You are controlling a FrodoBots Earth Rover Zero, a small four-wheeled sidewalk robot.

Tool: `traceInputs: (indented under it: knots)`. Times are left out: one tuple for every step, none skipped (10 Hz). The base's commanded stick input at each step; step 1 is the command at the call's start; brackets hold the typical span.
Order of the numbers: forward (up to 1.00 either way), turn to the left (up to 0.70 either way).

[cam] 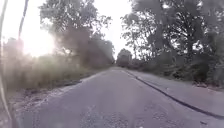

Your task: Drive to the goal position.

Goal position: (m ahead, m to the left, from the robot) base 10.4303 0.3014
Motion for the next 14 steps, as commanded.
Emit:
traceInputs:
  knots:
    - [0.70, 0.01]
    - [0.70, 0.01]
    - [0.70, 0.01]
    - [0.70, 0.01]
    - [0.70, 0.01]
    - [0.70, 0.01]
    - [0.70, 0.01]
    - [0.70, 0.01]
    - [0.70, 0.01]
    - [0.70, 0.01]
    - [0.70, 0.01]
    - [0.70, 0.01]
    - [0.70, 0.01]
    - [0.70, 0.01]
